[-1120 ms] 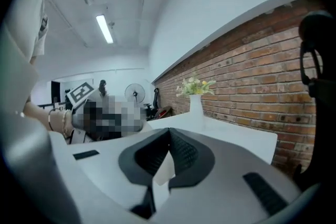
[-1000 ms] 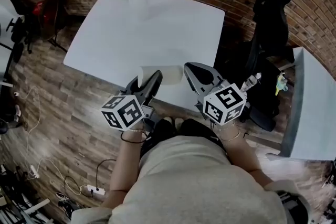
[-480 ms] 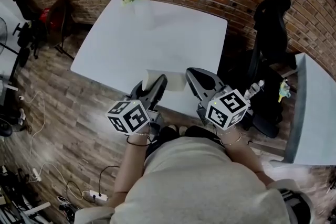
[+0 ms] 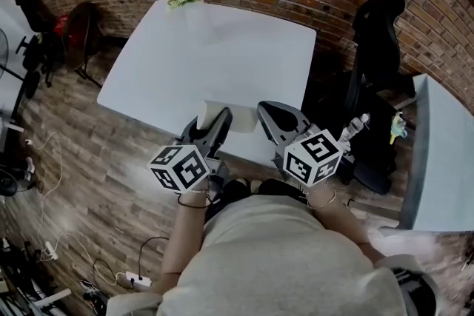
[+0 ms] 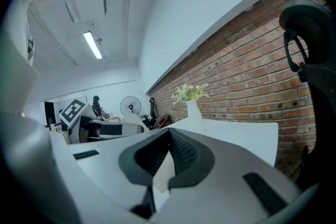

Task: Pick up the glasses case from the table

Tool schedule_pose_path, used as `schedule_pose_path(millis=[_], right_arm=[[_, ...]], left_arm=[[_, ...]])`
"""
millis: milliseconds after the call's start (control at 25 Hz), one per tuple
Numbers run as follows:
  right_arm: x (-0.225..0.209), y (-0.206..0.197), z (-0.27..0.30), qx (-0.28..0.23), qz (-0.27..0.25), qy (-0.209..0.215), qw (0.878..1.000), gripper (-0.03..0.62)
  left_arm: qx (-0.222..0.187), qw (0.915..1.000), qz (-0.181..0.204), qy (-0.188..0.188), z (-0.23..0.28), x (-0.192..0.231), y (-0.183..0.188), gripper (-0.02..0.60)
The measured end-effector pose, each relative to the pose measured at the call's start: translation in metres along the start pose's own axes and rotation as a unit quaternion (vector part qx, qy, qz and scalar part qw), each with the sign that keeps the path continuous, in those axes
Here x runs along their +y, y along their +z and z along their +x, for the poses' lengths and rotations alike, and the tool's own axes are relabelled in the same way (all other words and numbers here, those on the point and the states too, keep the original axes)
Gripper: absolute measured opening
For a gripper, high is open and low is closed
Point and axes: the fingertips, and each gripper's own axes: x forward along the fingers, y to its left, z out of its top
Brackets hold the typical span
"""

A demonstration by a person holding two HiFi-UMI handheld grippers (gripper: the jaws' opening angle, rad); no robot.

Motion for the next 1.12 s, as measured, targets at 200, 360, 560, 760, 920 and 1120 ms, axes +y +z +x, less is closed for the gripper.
schedule_pose_path(millis=[200, 360, 560, 760, 920, 1120], right_arm=[[0.002, -0.001, -0.003, 0.004, -0.034, 0.002, 0.999, -0.002], [0.007, 0.001, -0.004, 0.003, -0.042, 0.010, 0.999, -0.002], [0.003, 0.000, -0.007, -0.001, -0.025, 0.003, 1.000, -0.002], [-0.001, 0.001, -0.009, -0.007, -0.024, -0.005, 1.000, -0.002], [0.002, 0.002, -0.011, -0.007, -0.034, -0.009, 0.999, -0.002], [0.002, -0.005, -0.009, 0.007, -0.035, -0.009, 0.999, -0.002]], left_arm=[[0.006, 1.0000, 0.000, -0.003, 0.000, -0.002, -0.007, 0.153], [0.012, 0.9999, 0.003, 0.000, 0.000, -0.003, -0.010, 0.153], [0.009, 1.0000, 0.001, -0.001, 0.000, -0.004, -0.008, 0.153], [0.011, 0.9999, 0.002, 0.000, -0.001, -0.004, -0.010, 0.153], [0.012, 0.9999, 0.000, -0.003, -0.004, -0.006, -0.011, 0.153], [0.013, 0.9999, 0.000, 0.003, -0.006, -0.004, -0.013, 0.153]])
